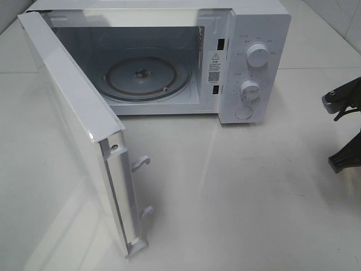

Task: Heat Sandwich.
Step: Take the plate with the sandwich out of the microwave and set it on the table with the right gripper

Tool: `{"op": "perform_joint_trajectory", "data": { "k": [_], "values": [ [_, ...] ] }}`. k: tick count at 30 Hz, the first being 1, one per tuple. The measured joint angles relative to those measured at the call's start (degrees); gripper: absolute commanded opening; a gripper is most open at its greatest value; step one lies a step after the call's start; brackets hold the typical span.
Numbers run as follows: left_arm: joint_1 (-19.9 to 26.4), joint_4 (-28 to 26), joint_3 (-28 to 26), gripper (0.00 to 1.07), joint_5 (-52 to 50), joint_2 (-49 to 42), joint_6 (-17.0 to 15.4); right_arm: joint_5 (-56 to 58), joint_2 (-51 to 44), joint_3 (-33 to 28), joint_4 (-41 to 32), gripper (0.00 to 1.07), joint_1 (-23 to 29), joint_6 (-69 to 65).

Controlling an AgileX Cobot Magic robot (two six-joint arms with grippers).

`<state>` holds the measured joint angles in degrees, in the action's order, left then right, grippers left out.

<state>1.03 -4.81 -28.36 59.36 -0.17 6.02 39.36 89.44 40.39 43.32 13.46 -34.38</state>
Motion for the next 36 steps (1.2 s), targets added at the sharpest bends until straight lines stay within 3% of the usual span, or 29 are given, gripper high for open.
{"op": "perform_joint_trajectory", "data": {
  "k": [25,36],
  "values": [
    [0.00,0.00,0.00,1.00,0.00,0.00,0.00,-11.80,15.18,0.17,17.76,0.00,-0.40,-23.26],
    [0.00,0.00,0.00,1.00,0.00,0.00,0.00,-11.92,17.13,0.23,20.63,0.04,-0.40,-25.10]
  ]
}}
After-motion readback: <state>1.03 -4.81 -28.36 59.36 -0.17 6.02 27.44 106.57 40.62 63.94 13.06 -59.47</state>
